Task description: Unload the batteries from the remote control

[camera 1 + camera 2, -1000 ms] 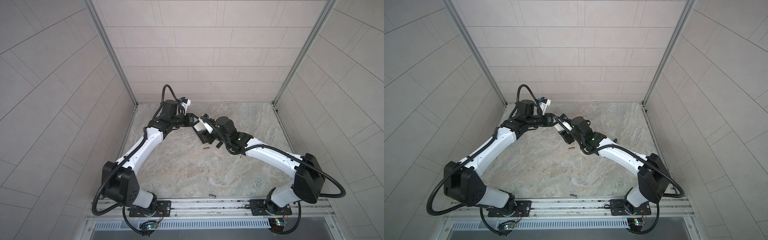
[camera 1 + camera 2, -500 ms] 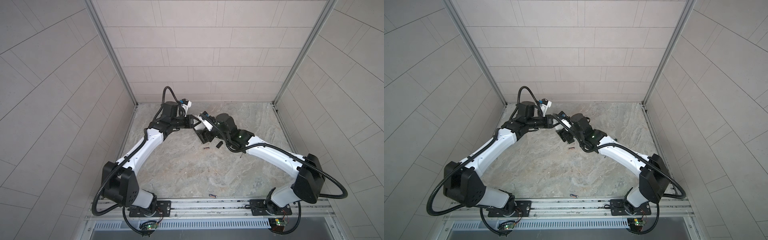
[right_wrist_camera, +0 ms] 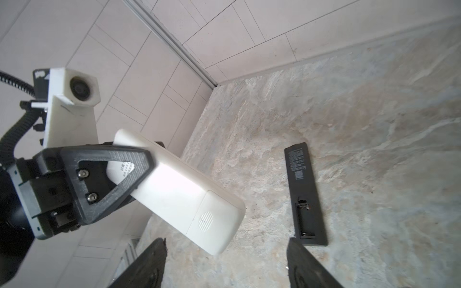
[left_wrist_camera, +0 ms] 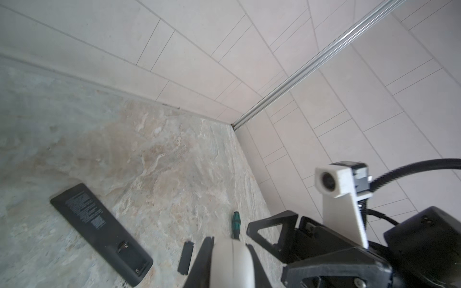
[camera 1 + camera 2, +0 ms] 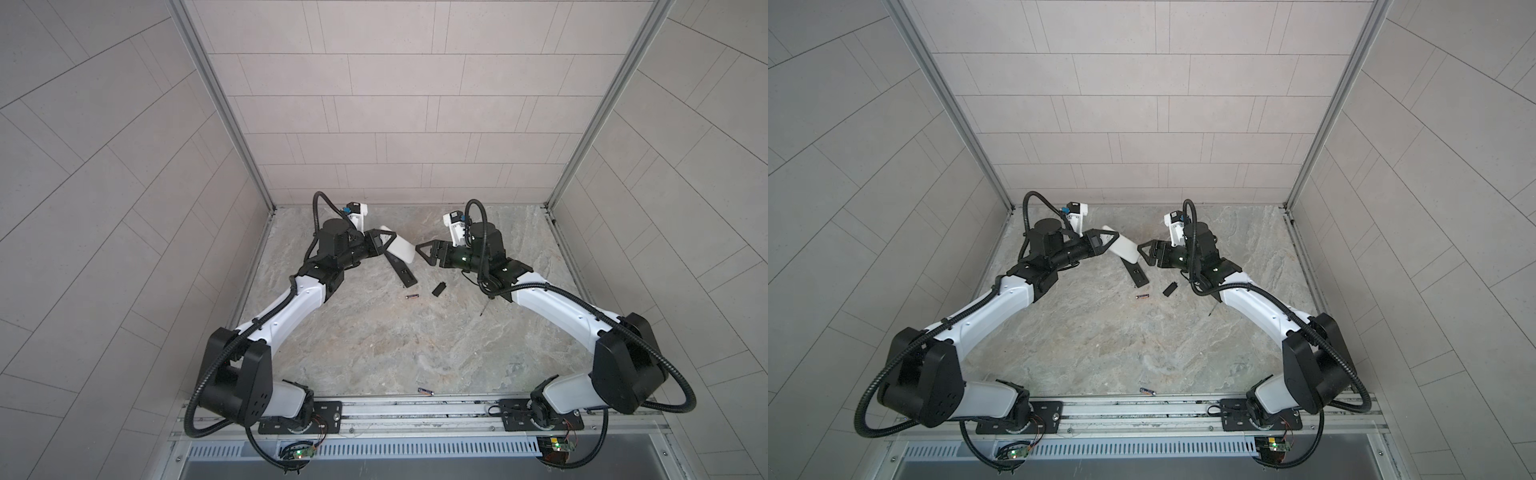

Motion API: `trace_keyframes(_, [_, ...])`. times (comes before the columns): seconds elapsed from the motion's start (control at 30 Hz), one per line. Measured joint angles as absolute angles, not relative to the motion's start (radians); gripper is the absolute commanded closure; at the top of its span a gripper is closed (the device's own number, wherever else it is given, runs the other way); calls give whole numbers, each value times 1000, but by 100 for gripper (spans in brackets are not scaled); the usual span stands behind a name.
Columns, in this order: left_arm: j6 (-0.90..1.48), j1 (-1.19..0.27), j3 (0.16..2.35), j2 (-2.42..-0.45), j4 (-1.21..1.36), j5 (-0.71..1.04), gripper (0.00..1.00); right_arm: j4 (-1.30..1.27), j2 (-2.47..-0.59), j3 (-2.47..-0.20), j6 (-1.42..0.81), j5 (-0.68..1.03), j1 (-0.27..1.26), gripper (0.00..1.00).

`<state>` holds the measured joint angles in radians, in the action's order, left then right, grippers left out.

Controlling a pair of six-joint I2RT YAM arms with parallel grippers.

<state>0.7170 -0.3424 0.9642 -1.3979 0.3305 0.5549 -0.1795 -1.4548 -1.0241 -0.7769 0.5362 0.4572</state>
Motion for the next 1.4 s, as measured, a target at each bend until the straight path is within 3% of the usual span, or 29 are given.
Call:
trace_keyframes(0.33, [883, -342, 928, -1415, 548, 527, 100, -342, -1530, -1024, -985, 580, 440, 33])
trace_keyframes(0.7, [927, -340, 918, -1440, 591, 506, 100, -567, -1633, -1023, -1139, 622, 440, 48])
trace_keyframes(0.83, [936, -340, 918, -1457, 598, 517, 100, -622, -1658, -1024, -1187, 631, 440, 48])
trace_keyframes(1.4, [952, -327, 928, -1468, 572, 530, 100, -606, -1670, -1037, -1183, 654, 437, 75])
